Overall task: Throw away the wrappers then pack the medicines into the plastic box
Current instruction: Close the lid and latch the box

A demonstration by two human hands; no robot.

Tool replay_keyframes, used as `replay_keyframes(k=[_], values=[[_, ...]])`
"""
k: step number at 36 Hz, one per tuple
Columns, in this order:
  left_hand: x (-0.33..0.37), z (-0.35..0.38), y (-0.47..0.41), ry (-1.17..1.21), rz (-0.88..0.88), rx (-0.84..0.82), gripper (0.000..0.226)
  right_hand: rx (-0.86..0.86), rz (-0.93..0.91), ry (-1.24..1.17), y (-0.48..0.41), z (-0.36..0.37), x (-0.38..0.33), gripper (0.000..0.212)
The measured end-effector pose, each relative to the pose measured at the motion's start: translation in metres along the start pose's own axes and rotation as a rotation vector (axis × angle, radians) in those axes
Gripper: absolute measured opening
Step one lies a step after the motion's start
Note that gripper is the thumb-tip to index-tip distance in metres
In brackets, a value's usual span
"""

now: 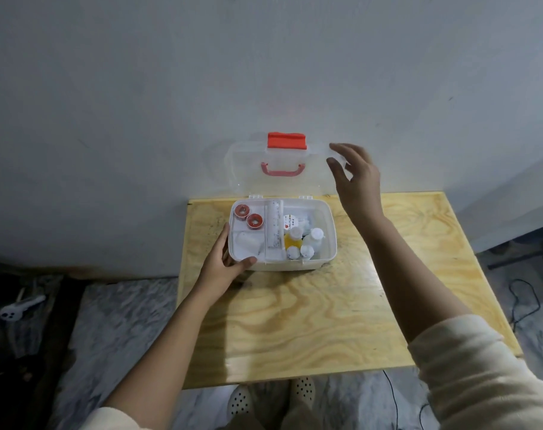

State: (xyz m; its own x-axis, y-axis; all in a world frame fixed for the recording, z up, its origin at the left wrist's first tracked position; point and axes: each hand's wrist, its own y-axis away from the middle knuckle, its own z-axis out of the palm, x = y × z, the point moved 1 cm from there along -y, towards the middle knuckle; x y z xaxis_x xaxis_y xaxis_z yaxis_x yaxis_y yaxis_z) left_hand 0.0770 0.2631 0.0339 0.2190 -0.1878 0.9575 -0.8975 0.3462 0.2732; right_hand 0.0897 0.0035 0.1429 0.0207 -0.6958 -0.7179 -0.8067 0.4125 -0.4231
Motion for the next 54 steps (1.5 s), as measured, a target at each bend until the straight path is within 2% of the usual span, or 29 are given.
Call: replay_keyframes(k=[10,22,35,42,48,51,54], values=[[-0.003,0.005,0.003,0.026,0.026,0.047,0.081,0.038,-0.104,0.012,0.080,-0.013,0.013,0.024],[-0.007,0.007,0.004,0.053,0.052,0.054,0.074,0.006,-0.022,0.018,0.136,-0.001,0.031,0.031],[-0.010,0.008,0.001,0.050,0.109,0.047,0.082,-0.070,0.039,0.055,0.140,0.008,0.045,0.033],[-0.006,0.005,0.001,0.044,0.108,-0.053,0.097,-0.112,0.031,0.069,0.140,0.008,0.040,0.031],[-0.003,0.009,0.000,0.004,0.079,-0.025,0.093,-0.226,-0.076,0.066,0.133,0.020,0.027,0.027],[0.000,0.012,-0.002,-0.022,0.087,0.020,0.081,-0.228,-0.092,0.037,0.132,0.025,0.026,0.025],[0.001,0.012,-0.004,-0.031,0.097,0.033,0.078,-0.238,-0.085,0.007,0.134,0.025,0.027,0.024]])
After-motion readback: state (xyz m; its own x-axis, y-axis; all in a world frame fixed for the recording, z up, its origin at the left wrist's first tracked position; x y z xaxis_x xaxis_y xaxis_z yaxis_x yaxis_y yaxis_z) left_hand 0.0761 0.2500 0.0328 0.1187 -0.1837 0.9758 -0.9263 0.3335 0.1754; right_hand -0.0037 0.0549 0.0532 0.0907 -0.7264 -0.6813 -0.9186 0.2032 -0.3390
